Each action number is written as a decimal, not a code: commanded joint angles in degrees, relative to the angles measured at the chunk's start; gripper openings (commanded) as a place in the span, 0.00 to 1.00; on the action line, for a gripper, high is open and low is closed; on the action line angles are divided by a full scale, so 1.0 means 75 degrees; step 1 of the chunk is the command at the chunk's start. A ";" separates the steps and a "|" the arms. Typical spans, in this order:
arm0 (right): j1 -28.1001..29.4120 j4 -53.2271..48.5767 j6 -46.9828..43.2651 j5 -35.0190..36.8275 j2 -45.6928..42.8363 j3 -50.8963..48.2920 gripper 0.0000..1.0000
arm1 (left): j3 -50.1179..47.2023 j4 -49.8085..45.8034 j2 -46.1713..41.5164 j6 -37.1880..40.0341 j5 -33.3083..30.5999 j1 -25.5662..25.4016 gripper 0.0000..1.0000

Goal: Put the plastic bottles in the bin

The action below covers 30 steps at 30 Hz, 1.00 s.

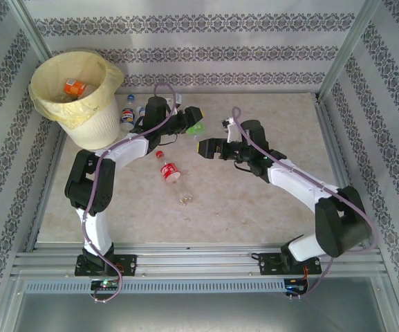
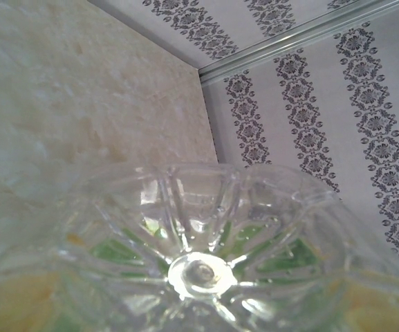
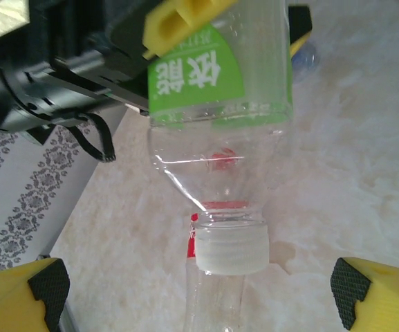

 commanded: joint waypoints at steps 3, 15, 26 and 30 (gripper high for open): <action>-0.0160 -0.0285 -0.0537 0.0903 -0.0793 -0.0114 0.98 | 0.0537 -0.0817 -0.0210 0.0650 -0.0268 0.0036 0.58; -0.0174 -0.0317 -0.1859 0.3187 -0.2198 -0.0342 0.98 | 0.1455 -0.3603 -0.1309 0.2519 -0.1934 0.0471 0.58; -0.0186 0.0638 -0.1950 0.3526 -0.2424 -0.0750 0.98 | 0.3143 -0.5926 -0.1743 0.3933 -0.3227 0.0847 0.58; -0.0188 0.0646 -0.1875 0.3867 -0.2474 -0.0765 0.98 | 0.3730 -0.6387 -0.2027 0.4364 -0.4255 0.1049 0.56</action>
